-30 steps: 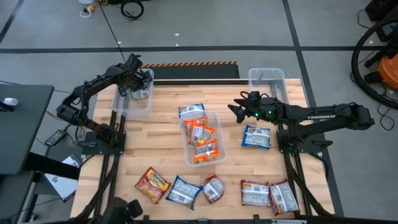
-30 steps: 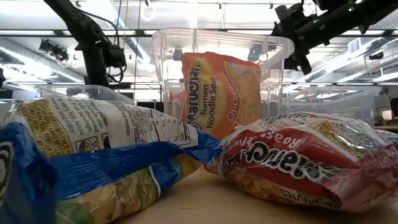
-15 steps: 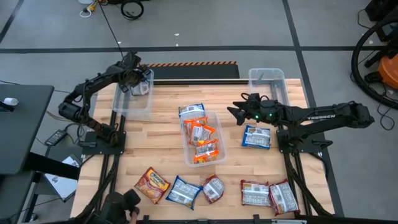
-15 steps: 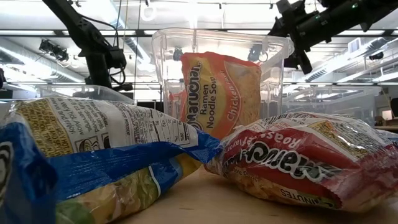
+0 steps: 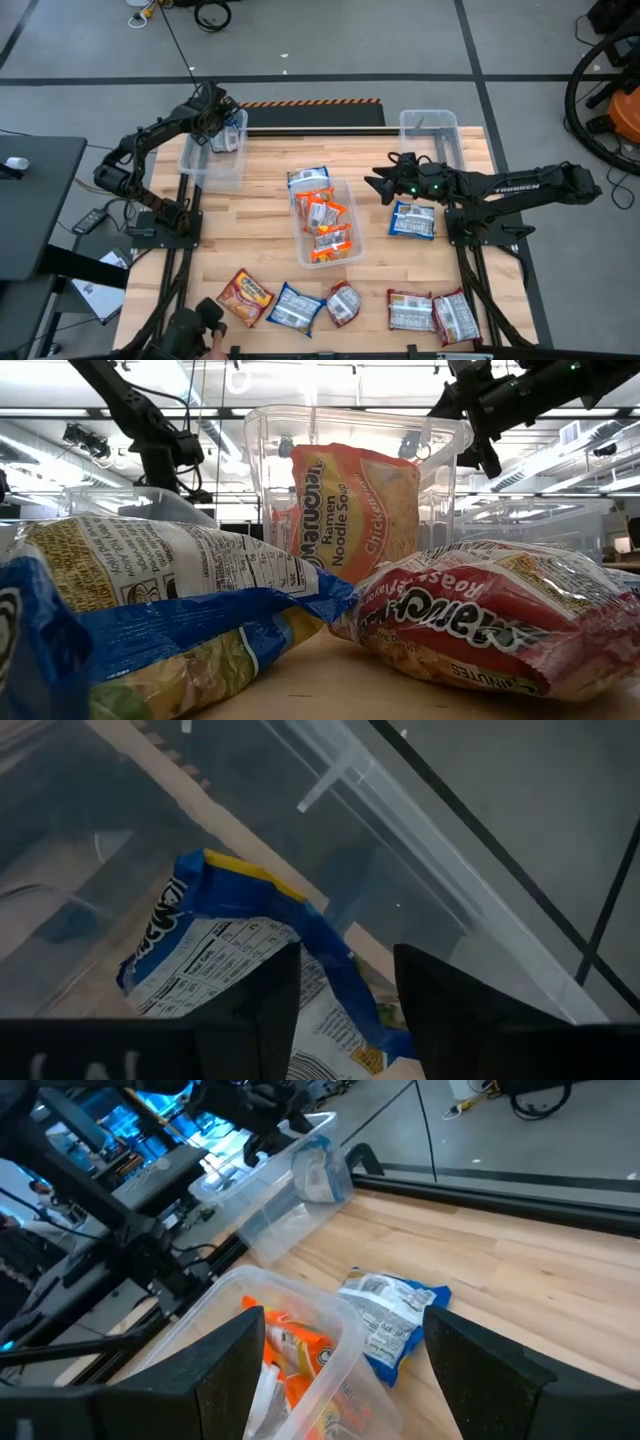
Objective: Sort Maruchan noodles
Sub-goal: Put the blue noodle pack into the left transparent bin
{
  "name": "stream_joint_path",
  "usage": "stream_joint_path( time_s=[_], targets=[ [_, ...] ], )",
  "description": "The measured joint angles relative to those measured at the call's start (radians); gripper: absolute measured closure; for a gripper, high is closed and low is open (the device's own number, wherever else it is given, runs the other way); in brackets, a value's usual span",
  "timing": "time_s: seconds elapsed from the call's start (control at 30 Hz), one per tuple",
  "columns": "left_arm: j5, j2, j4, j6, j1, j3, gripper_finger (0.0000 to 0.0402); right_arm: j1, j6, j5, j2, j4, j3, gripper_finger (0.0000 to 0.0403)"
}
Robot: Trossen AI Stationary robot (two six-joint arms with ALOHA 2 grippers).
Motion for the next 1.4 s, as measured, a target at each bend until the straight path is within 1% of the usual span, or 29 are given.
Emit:
stream_joint_path(
  time_s=[0.23, 0.6, 0.73, 0.9, 1.03, 1.13, 1.2, 1.27, 1.4],
  targets=[
    [-0.019, -0.024, 0.006, -0.003, -0.027, 0.0, 0.023, 0.004, -0.032, -0.025, 0.0, -0.001, 0.0, 0.0126],
    [-0.032, -0.076, 0.016, -0.004, -0.039, 0.0, 0.023, 0.004, -0.078, -0.028, 0.0, -0.002, 0.0, 0.0126],
    [-0.039, -0.107, 0.019, -0.004, -0.048, 0.0, 0.023, 0.004, -0.093, -0.035, 0.0, -0.002, 0.0, 0.0126],
    [-0.038, -0.166, 0.017, 0.009, -0.08, 0.0, 0.023, 0.004, -0.156, -0.035, 0.0, -0.002, 0.0, 0.0126],
    [-0.019, -0.232, 0.037, 0.039, -0.157, 0.0, 0.023, -0.003, -0.189, -0.035, 0.0, -0.003, 0.0, 0.0126],
    [-0.006, -0.265, 0.106, 0.13, -0.262, 0.001, 0.023, -0.02, -0.192, -0.061, 0.0, -0.005, 0.0, 0.0126],
    [0.043, -0.274, 0.157, 0.202, -0.34, 0.002, 0.023, -0.033, -0.193, -0.081, 0.0, -0.01, 0.0, 0.0126],
    [0.093, -0.272, 0.166, 0.254, -0.413, 0.022, 0.023, -0.045, -0.193, -0.098, 0.0, -0.025, 0.0, 0.0126],
    [0.092, -0.209, 0.116, 0.324, -0.544, 0.111, 0.023, -0.067, -0.198, -0.165, 0.0, -0.099, 0.0, 0.0126]
  ],
)
